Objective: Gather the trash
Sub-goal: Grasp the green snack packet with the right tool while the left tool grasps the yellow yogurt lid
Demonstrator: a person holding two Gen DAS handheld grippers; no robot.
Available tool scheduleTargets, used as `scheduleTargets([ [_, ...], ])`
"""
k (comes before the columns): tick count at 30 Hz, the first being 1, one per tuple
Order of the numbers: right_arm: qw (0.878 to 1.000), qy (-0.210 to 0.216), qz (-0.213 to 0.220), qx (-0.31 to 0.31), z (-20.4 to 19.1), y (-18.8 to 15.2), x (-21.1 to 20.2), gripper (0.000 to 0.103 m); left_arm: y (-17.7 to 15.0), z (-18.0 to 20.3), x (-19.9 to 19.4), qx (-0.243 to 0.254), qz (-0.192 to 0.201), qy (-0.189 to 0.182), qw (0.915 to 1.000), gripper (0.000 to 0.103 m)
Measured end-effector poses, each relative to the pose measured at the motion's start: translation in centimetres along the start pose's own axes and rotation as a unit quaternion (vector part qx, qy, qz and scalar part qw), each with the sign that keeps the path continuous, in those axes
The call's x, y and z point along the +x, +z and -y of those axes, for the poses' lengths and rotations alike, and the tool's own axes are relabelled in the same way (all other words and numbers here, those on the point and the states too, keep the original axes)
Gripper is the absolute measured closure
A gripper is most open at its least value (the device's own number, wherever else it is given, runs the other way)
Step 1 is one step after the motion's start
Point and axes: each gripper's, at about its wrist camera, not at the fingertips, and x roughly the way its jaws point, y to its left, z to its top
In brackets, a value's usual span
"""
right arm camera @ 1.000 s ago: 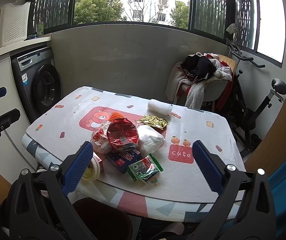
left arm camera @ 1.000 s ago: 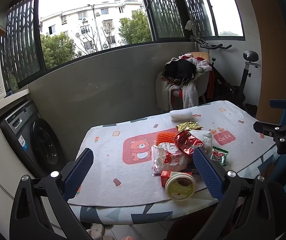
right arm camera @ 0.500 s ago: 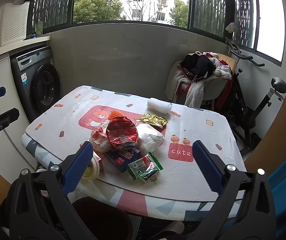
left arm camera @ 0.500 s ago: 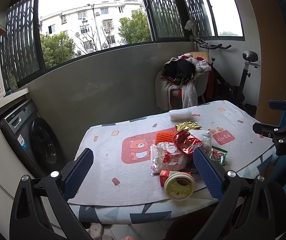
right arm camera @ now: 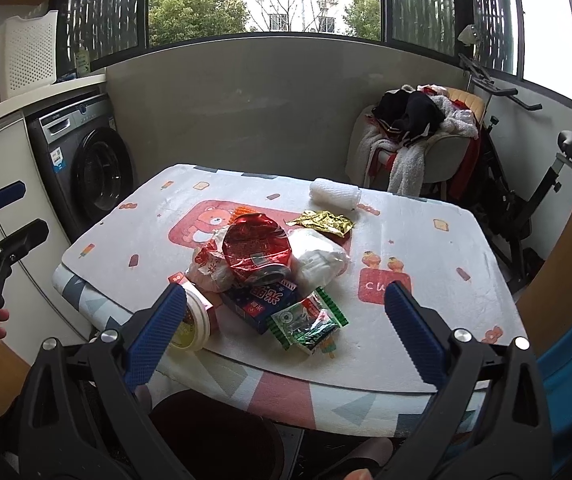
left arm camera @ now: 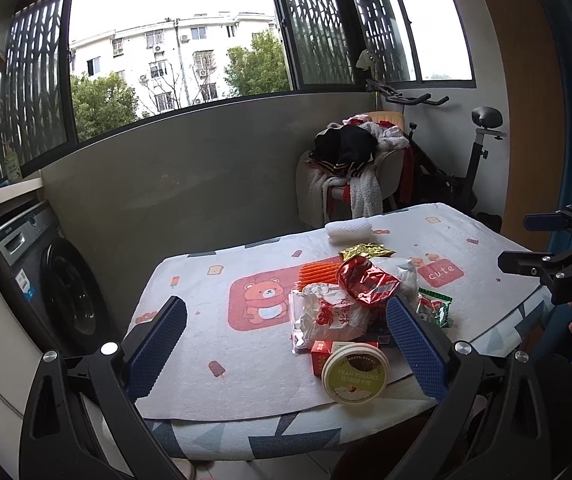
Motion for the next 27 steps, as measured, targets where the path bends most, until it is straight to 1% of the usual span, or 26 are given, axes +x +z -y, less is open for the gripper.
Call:
scheduleTargets([
  [3, 1.0, -0.003, -0.006, 0.007, 0.6, -1.4, 1.5, 0.006, -1.6, 0.0, 0.5, -0.007, 0.018, -0.021, 0.9996, 0.005],
  [4, 1.0, -0.005, -0.014, 0.007, 0.8, -1.9, 2.2, 0.006, -2.1, -0.1, 0.9, -0.009, 0.015, -0.027, 0.9995, 0.005],
  [6, 0.999, 0.006, -0.049, 0.015, 1.3, -2.8, 3.8, 0.006, -3.0, 0.0, 2.0, -0.015, -0.006, -0.049, 0.9987, 0.005],
  [7, 0.998, 0.005, -0.064, 0.017, 1.5, -3.4, 4.6, 0.006, -3.4, 0.2, 2.5, -0.017, -0.018, -0.058, 0.998, 0.005],
  [8, 0.997, -0.006, -0.072, 0.017, 1.7, -3.9, 5.2, 0.006, -3.9, 0.4, 3.1, -0.017, -0.03, -0.061, 0.9975, 0.005],
  [9, 0.997, -0.018, -0.076, 0.015, 1.8, -4.4, 5.8, 0.006, -4.3, 0.6, 3.5, -0.018, -0.035, -0.062, 0.9973, 0.005],
  [13, 0.995, -0.029, -0.093, 0.001, 2.4, -6.1, 7.8, 0.006, -5.9, 1.4, 5.3, -0.017, -0.066, -0.055, 0.9961, 0.005],
  [16, 0.995, -0.02, -0.094, -0.012, 2.9, -6.5, 8.9, 0.006, -7.0, 1.7, 6.4, -0.021, -0.087, -0.065, 0.9939, 0.005],
  [18, 0.995, -0.012, -0.1, -0.014, 3.2, -6.5, 10.0, 0.006, -7.5, 1.8, 6.9, -0.023, -0.091, -0.061, 0.9937, 0.005],
  [21, 0.995, 0.006, -0.101, 0.017, 4.3, -6.1, 12.0, 0.006, -8.0, 1.9, 7.8, -0.03, -0.094, -0.062, 0.9932, 0.005],
  [23, 0.994, 0.005, -0.099, 0.05, 5.2, -5.7, 13.4, 0.006, -8.3, 1.9, 8.3, -0.032, -0.096, -0.064, 0.9928, 0.005],
  [27, 0.986, 0.022, -0.103, 0.129, 6.8, -5.3, 16.4, 0.006, -8.6, 2.1, 9.2, -0.029, -0.105, -0.065, 0.992, 0.005],
])
